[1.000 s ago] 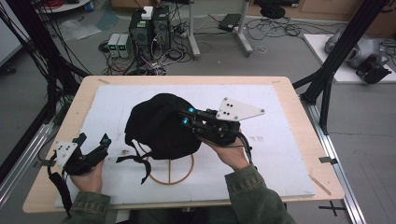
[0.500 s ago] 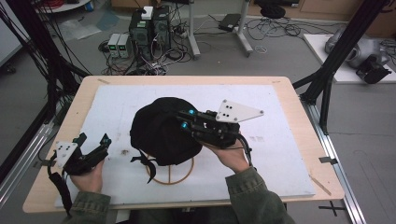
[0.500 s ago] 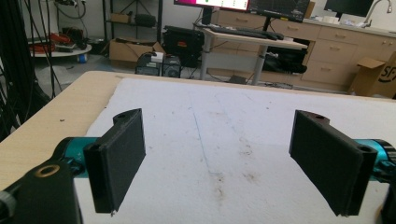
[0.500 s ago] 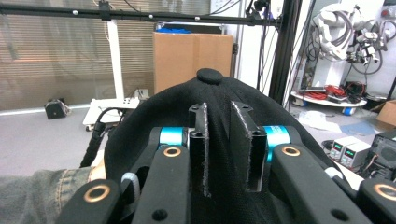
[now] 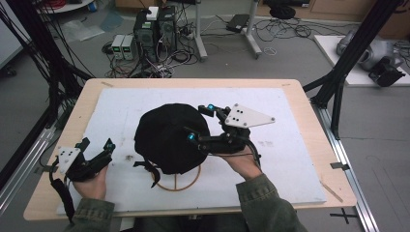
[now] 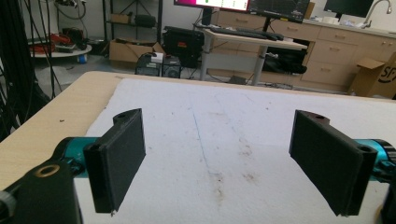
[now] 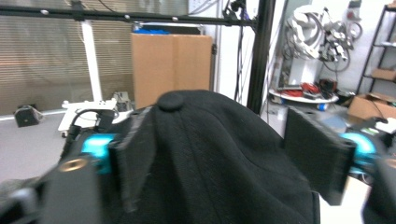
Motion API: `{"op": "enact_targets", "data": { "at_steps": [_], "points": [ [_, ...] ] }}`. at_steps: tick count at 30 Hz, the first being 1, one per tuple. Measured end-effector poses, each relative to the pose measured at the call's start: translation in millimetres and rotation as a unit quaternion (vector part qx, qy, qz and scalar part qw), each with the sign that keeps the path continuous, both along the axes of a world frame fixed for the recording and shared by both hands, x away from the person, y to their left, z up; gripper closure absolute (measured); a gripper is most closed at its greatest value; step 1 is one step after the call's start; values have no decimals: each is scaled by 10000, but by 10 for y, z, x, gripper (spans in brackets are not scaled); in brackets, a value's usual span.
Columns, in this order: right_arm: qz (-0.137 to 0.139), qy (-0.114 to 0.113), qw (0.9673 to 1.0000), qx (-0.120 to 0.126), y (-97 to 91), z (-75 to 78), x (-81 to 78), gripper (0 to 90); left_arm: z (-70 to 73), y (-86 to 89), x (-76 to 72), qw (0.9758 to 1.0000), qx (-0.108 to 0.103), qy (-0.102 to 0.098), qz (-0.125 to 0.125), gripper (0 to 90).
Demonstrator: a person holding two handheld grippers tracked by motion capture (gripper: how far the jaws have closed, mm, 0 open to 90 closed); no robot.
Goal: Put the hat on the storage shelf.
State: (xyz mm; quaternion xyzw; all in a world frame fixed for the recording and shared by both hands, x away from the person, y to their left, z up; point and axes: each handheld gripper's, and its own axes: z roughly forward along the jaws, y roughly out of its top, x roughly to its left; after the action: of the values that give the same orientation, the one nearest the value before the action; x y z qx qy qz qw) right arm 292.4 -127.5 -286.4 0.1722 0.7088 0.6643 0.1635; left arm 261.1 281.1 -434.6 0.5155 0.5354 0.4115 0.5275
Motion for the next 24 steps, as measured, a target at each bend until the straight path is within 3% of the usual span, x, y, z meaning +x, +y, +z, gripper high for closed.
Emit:
{"op": "enact_targets", "data": {
  "at_steps": [3, 10, 15, 24],
  "points": [
    [-17, 124, 9999, 27, -15, -22, 18, 119, 1, 2, -1, 10000, -1, -8, 6, 186],
    [-271, 178, 9994, 79, -115, -54, 62, 113, 0, -1, 1, 10000, 6, -7, 4, 186],
    [-352, 260, 9986, 289, -245, -89, 93, 113, -2, -1, 3, 10000, 21, -2, -4, 186],
    [-678, 212, 9972, 225, -498, -221, 130, 113, -3, -10, 4, 10000, 16, -4, -7, 186]
  ]
}}
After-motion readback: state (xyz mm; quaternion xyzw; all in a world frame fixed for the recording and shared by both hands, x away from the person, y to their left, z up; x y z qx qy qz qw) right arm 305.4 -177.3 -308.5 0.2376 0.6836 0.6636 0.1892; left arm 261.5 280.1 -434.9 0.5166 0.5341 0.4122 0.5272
